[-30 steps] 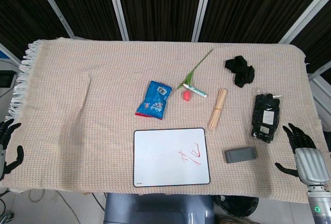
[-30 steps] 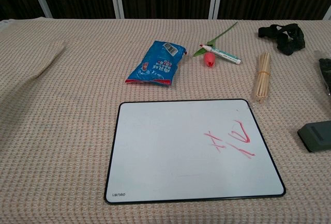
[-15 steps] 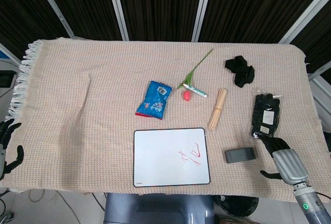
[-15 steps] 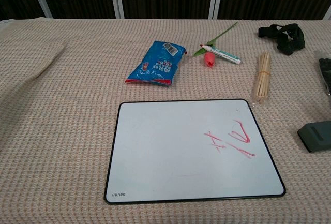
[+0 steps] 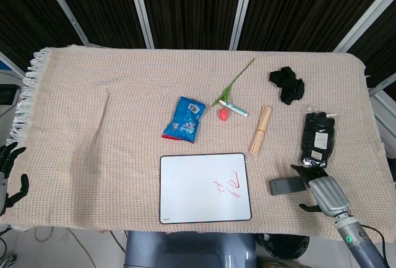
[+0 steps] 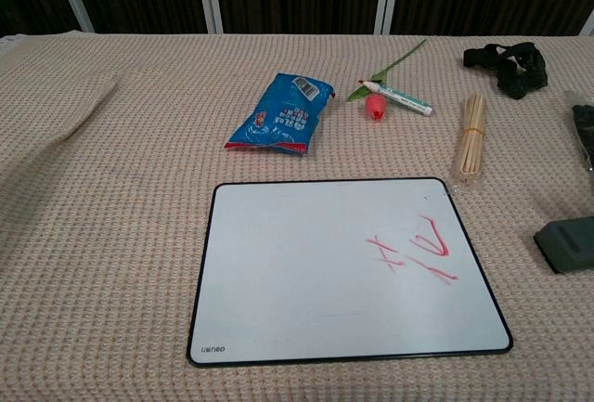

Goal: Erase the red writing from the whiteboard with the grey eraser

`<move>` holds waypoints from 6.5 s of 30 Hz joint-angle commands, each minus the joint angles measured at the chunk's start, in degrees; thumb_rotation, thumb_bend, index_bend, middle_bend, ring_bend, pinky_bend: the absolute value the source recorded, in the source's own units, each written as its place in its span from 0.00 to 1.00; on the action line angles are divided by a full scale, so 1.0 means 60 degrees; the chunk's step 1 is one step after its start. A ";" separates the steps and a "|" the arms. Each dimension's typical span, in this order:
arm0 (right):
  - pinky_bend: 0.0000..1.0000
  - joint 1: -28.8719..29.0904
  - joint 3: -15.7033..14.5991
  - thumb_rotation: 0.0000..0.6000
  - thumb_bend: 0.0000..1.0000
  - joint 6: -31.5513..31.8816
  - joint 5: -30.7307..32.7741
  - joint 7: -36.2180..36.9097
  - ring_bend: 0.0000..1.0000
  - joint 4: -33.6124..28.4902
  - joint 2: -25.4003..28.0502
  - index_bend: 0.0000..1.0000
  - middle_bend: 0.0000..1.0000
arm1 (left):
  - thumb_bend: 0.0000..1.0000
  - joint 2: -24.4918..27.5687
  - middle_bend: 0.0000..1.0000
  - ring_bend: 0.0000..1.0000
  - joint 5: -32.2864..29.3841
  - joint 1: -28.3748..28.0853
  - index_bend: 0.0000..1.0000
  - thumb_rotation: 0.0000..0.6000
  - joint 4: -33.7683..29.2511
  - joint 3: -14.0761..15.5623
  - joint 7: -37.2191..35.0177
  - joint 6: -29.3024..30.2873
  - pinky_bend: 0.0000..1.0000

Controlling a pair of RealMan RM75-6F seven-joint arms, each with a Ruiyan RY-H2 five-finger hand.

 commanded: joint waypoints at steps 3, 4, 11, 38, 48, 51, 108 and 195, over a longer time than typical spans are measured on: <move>0.22 0.0100 0.0005 1.00 0.23 -0.0102 0.0091 0.0063 0.28 0.0226 -0.0152 0.21 0.27 | 0.56 0.0001 0.05 0.00 -0.0017 -0.0004 0.15 1.00 0.0003 0.0002 0.0020 -0.0018 0.06; 0.23 0.0115 0.0000 1.00 0.23 -0.0110 0.0098 0.0083 0.28 0.0285 -0.0188 0.22 0.27 | 0.56 0.0001 0.05 0.00 -0.0019 -0.0005 0.15 1.00 -0.0001 0.0004 0.0028 -0.0022 0.06; 0.24 0.0262 -0.0072 1.00 0.27 -0.0200 0.0053 0.0108 0.30 0.0681 -0.0472 0.26 0.30 | 0.56 -0.0016 0.05 0.00 -0.0015 -0.0003 0.15 1.00 -0.0008 0.0009 0.0073 -0.0013 0.06; 0.28 0.0666 -0.0072 1.00 0.36 -0.0415 0.0227 -0.0491 0.38 0.0632 -0.0769 0.41 0.38 | 0.56 -0.0020 0.05 0.00 -0.0050 -0.0018 0.16 1.00 -0.0001 0.0008 0.0134 -0.0049 0.06; 0.34 0.0807 -0.0154 1.00 0.47 -0.0546 0.0198 -0.0694 0.44 0.0467 -0.0712 0.45 0.45 | 0.56 -0.0008 0.05 0.00 -0.0060 -0.0020 0.16 1.00 -0.0007 0.0015 0.0129 -0.0069 0.06; 0.38 0.0843 -0.0097 1.00 0.50 -0.0420 0.0161 -0.0652 0.46 0.0374 -0.0709 0.46 0.47 | 0.56 -0.0004 0.05 0.00 -0.0066 -0.0025 0.16 1.00 -0.0018 0.0017 0.0130 -0.0086 0.07; 0.45 0.3717 0.1261 1.00 0.44 -0.2615 0.4783 -0.6070 0.51 -0.3180 -0.2649 0.49 0.49 | 0.56 0.0054 0.05 0.00 -0.0157 -0.0083 0.16 1.00 0.0044 -0.0020 -0.0014 -0.0208 0.08; 0.45 0.2584 0.0404 1.00 0.45 -0.1531 0.4155 -0.5858 0.51 -0.2918 -0.2898 0.52 0.49 | 0.56 0.0090 0.05 0.00 -0.0101 -0.0068 0.16 1.00 0.0072 -0.0006 -0.0049 -0.0136 0.07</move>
